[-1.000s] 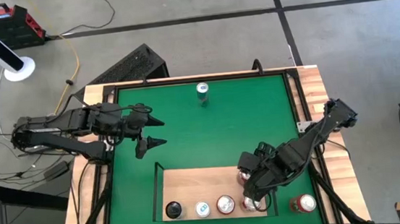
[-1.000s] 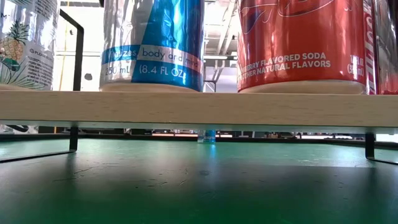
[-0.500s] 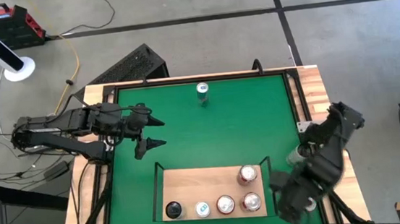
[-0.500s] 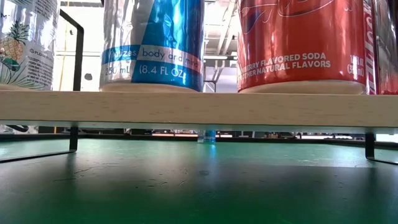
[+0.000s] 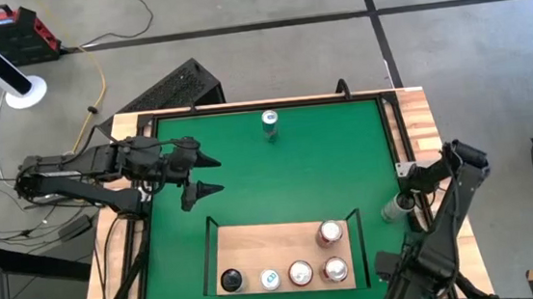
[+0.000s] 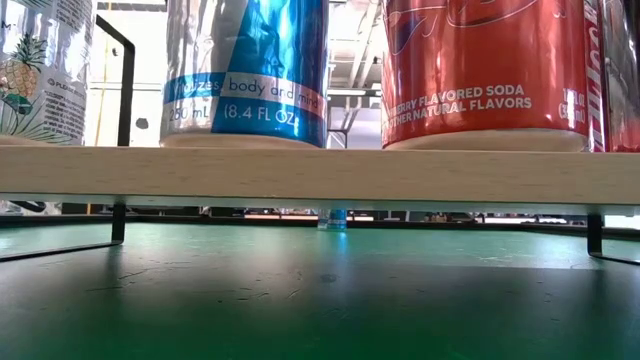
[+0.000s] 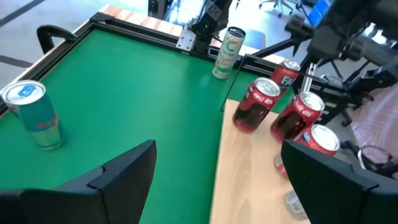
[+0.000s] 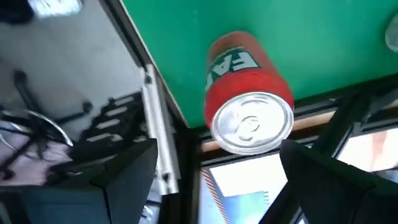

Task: Place canned beverage on shelf
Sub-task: Put the orange soda can on the shelf aligned with the other orange soda can

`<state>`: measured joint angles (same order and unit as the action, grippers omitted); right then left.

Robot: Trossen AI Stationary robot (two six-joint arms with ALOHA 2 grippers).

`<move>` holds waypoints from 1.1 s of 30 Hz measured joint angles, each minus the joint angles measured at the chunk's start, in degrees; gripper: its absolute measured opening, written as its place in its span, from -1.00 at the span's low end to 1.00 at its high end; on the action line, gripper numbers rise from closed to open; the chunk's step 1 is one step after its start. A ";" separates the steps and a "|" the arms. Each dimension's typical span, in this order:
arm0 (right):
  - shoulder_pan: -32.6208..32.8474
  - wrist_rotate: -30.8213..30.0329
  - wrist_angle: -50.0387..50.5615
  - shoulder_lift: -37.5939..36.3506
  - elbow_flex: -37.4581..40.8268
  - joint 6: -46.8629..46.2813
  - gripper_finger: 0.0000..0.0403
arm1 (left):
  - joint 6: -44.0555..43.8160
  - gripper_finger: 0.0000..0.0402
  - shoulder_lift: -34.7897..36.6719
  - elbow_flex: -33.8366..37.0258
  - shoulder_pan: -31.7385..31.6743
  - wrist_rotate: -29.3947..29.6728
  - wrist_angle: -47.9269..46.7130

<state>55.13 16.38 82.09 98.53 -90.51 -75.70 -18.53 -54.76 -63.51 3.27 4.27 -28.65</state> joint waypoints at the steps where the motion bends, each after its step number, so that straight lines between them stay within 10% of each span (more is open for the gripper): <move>1: 0.02 0.37 -0.34 0.03 0.97 0.88 0.79 | -0.43 0.64 0.00 -0.01 0.00 0.00 -0.01; 19: 8.41 -7.68 -18.14 -16.99 22.89 -17.41 0.79 | -6.87 0.64 0.00 0.00 0.00 1.09 -0.10; 33: 8.64 -8.86 -24.09 -17.89 25.10 -37.54 0.79 | -6.85 0.64 0.00 0.00 0.00 1.09 -0.17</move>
<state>63.77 7.52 58.00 80.64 -65.41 -113.24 -25.38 -54.76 -63.51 3.27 5.37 -28.82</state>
